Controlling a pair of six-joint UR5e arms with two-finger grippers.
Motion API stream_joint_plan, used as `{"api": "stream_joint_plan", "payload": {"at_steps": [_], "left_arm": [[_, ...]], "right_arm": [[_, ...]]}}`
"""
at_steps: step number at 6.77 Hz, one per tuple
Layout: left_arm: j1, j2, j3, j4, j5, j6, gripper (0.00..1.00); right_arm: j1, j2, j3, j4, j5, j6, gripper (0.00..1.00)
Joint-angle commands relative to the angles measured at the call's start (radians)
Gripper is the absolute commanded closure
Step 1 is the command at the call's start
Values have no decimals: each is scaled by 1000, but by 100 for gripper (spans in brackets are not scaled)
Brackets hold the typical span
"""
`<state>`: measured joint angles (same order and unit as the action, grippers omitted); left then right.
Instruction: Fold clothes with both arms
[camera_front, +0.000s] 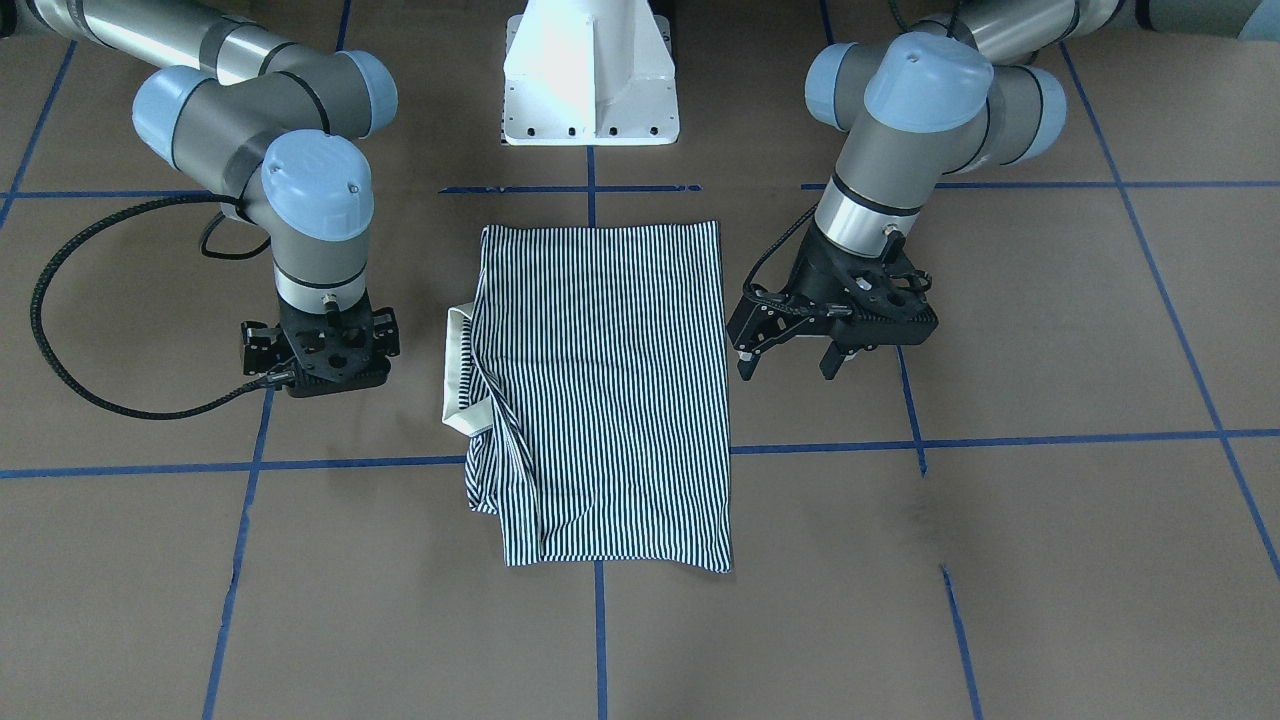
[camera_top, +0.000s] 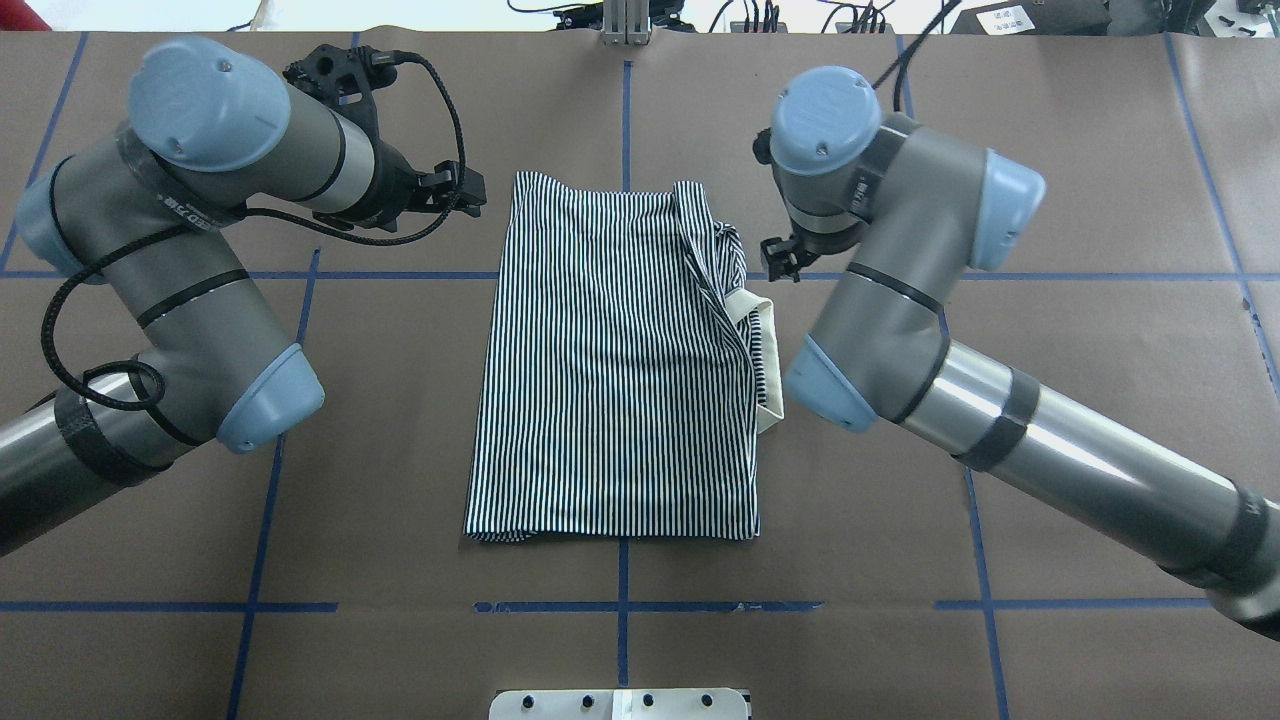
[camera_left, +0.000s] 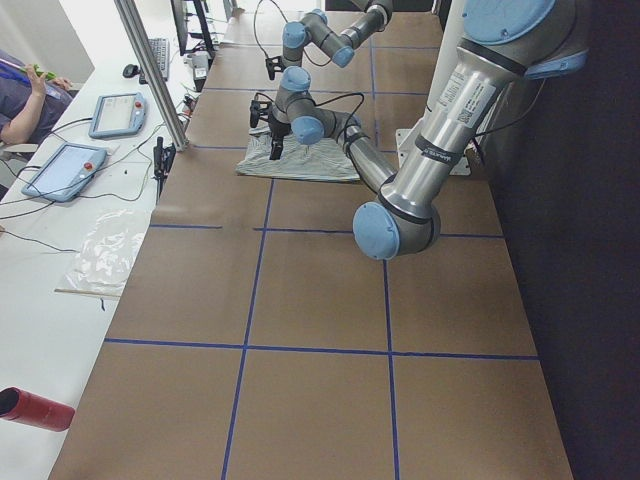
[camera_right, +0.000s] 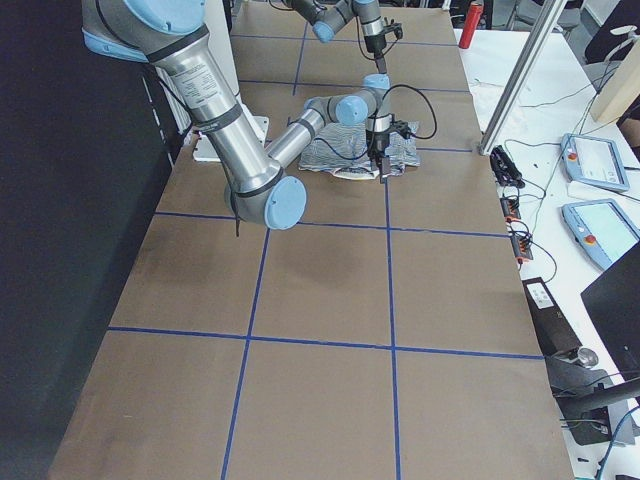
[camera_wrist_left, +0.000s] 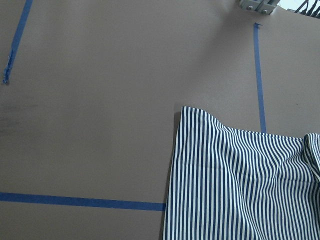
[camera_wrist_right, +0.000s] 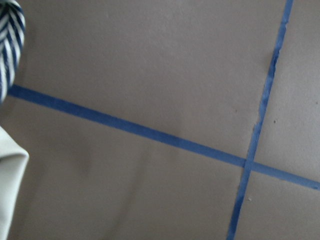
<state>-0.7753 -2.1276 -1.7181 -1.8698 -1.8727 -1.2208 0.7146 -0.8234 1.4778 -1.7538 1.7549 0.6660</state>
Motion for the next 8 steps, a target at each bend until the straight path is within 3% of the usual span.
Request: {"api": "stream_joint_plan", "payload": {"at_steps": [1, 2, 3, 8], "left_arm": [[-15, 0, 0, 4, -9, 3, 0], [-33, 1, 0, 4, -31, 6, 0], [-36, 1, 0, 6, -43, 45, 0], [-56, 23, -2, 3, -68, 49, 0]], "right_arm": [[11, 172, -301, 217, -5, 39, 0], [9, 267, -398, 221, -5, 53, 0], [-7, 297, -419, 221, -2, 87, 0], [-73, 287, -475, 215, -6, 70, 0]]}}
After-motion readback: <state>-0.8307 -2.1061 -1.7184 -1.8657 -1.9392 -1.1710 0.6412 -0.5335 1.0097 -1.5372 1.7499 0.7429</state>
